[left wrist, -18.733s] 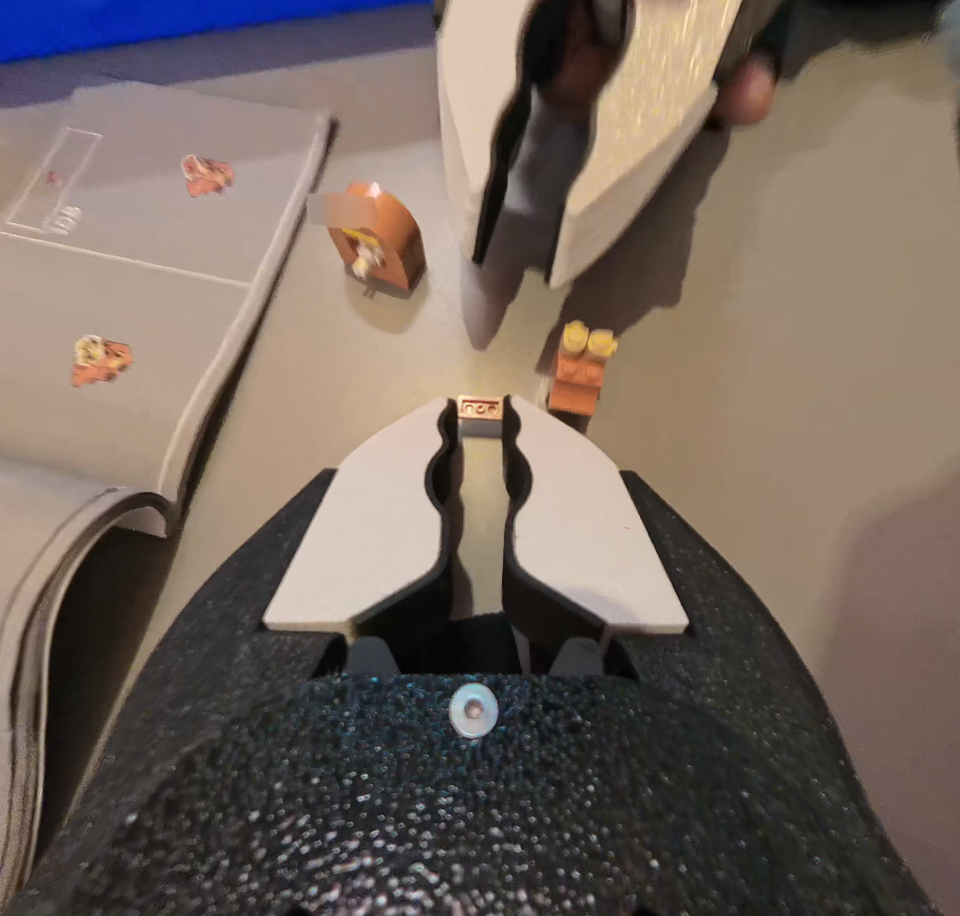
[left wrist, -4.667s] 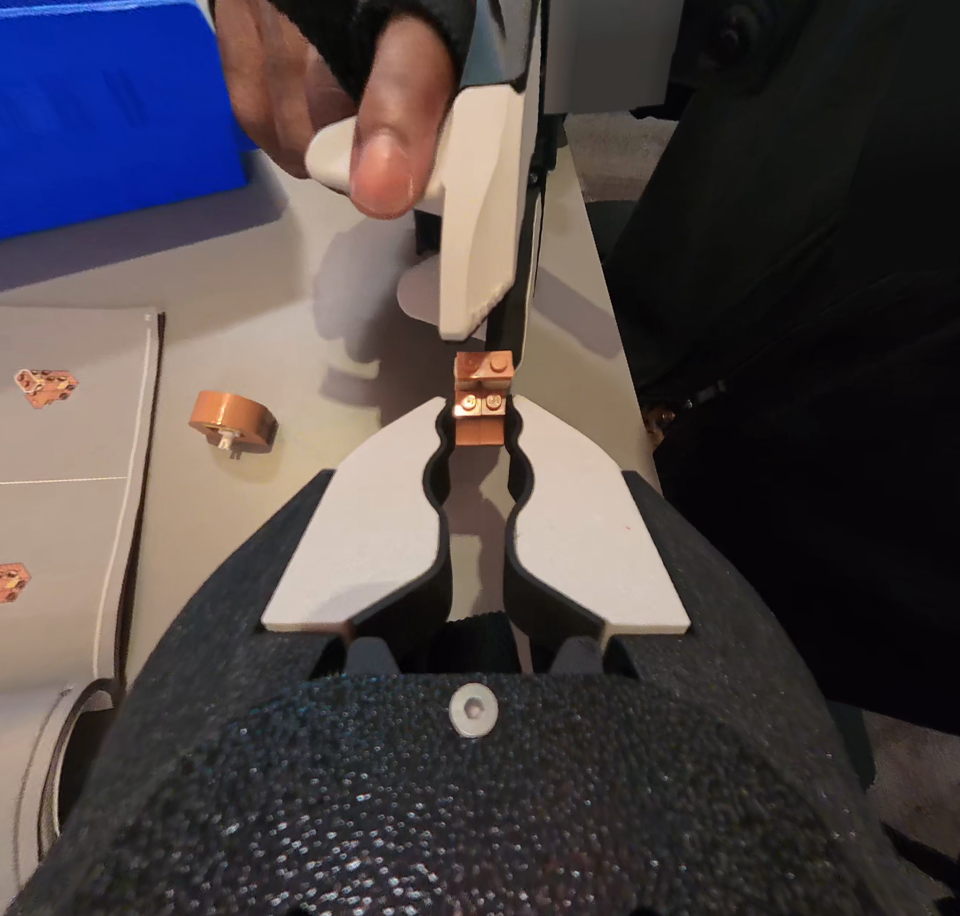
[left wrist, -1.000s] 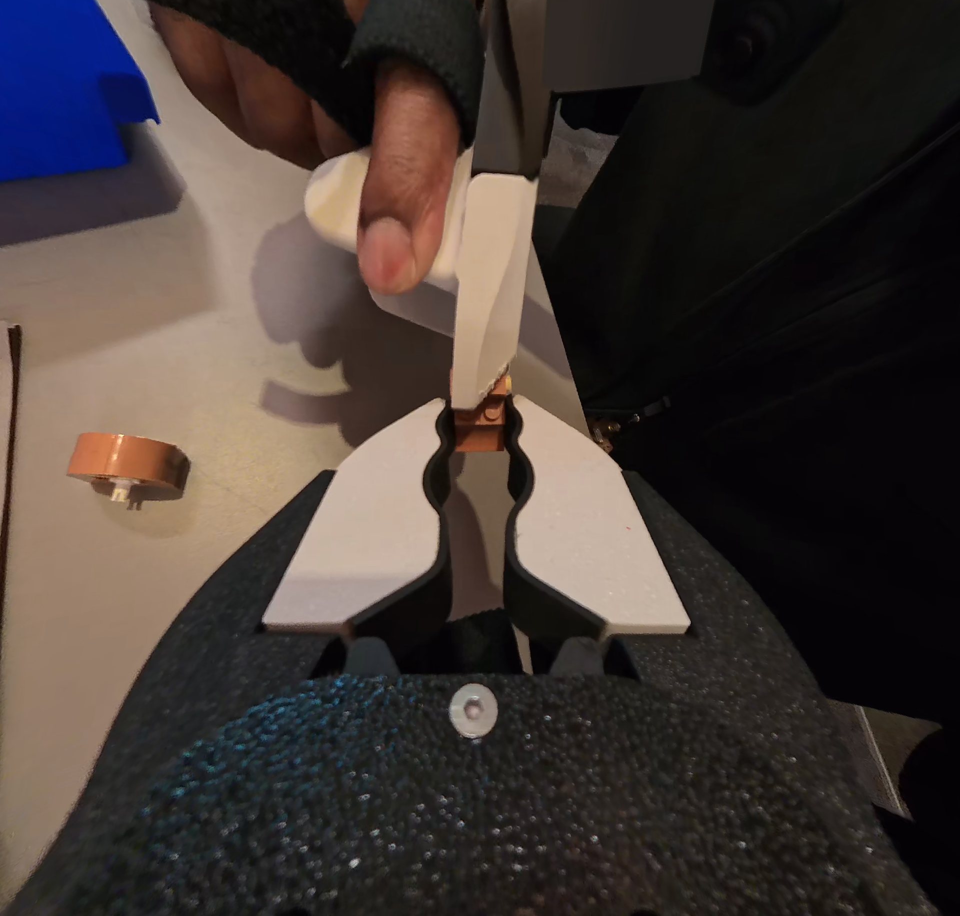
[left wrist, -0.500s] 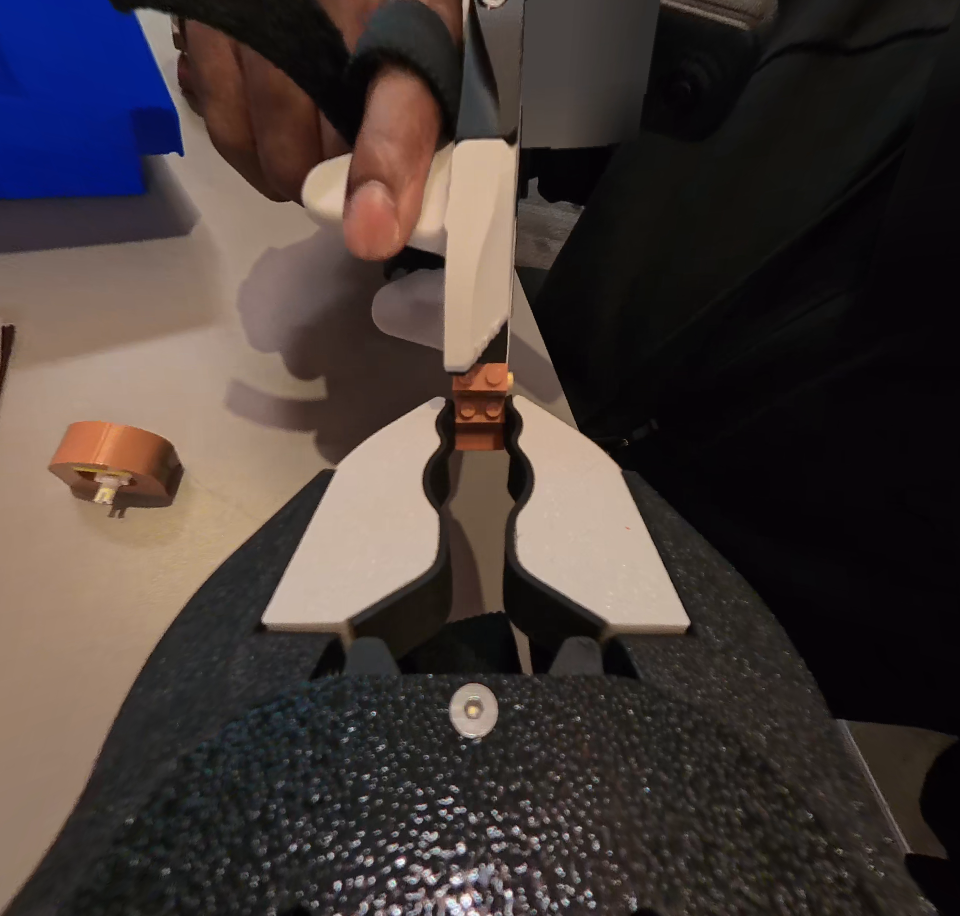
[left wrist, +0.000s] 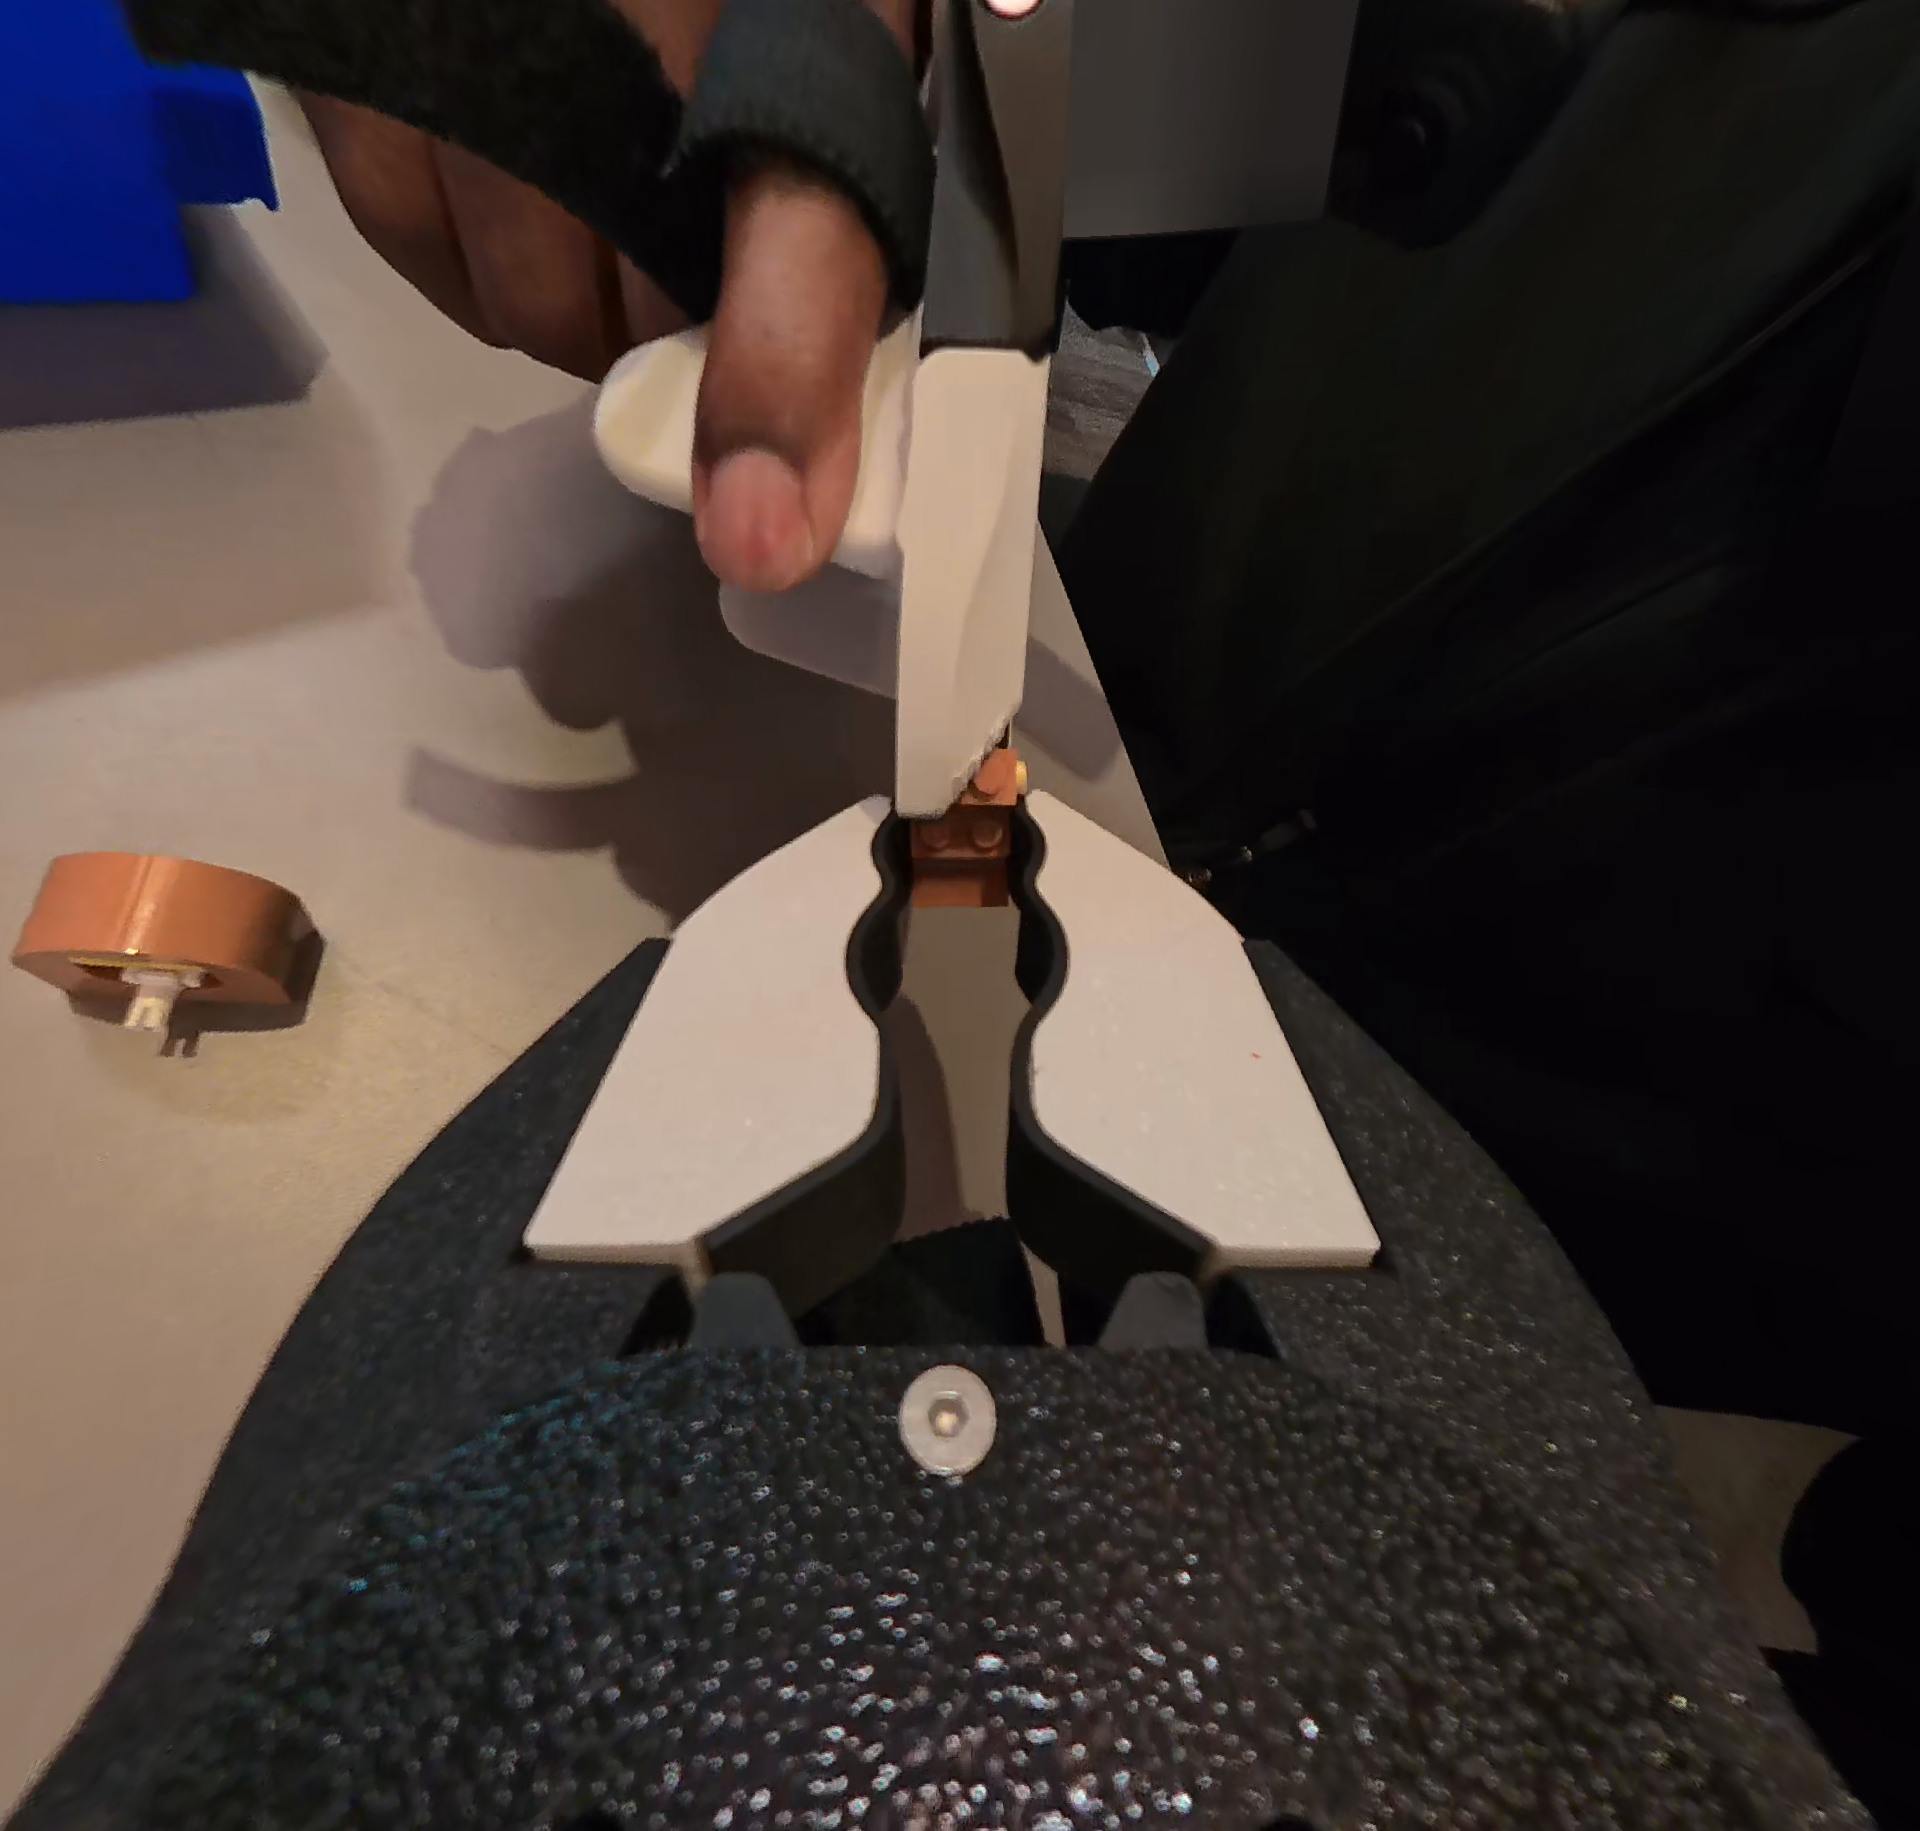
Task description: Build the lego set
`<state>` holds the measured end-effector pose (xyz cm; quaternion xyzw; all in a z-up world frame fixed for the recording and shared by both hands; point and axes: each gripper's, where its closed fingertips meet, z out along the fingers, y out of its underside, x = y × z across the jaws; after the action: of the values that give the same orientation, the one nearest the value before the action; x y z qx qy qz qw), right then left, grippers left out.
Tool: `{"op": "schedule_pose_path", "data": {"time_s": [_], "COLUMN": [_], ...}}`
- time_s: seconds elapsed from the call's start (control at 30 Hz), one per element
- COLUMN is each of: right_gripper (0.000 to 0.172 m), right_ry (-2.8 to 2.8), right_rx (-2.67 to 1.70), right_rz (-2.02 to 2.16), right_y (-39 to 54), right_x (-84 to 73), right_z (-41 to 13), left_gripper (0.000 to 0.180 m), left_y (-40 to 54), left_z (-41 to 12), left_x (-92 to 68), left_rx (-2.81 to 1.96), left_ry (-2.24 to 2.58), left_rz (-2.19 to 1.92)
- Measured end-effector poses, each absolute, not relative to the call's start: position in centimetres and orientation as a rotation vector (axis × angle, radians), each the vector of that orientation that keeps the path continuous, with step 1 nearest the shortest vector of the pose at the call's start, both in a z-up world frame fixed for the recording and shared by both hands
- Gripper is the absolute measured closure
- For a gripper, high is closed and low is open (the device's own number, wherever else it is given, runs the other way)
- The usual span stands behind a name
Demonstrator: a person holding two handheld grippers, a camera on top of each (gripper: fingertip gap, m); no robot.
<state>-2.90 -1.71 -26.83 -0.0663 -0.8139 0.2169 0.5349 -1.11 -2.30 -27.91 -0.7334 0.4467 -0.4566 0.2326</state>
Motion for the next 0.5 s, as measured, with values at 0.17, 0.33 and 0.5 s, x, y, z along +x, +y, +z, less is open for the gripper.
{"op": "schedule_pose_path", "data": {"time_s": [0.17, 0.33, 0.5], "right_gripper": [0.135, 0.122, 0.135], "right_ry": [-1.896, -1.89, -1.901], "right_rx": [-0.198, -0.181, -0.144], "right_rz": [0.487, 0.502, 0.486], "right_y": [-1.19, -1.68, -1.96], "right_x": [-3.4, -3.49, -3.4], "right_z": [-27.02, -27.24, -27.67], "left_gripper": [0.163, 0.163, 0.164], "left_y": [-1.81, -2.01, -2.22], "left_z": [-28.13, -28.62, -28.89], "left_x": [-1.7, -1.89, -1.59], "left_rx": [-2.04, -2.079, -2.095], "left_ry": [1.179, 1.186, 1.238], "left_rz": [-1.209, -1.185, -1.185]}}
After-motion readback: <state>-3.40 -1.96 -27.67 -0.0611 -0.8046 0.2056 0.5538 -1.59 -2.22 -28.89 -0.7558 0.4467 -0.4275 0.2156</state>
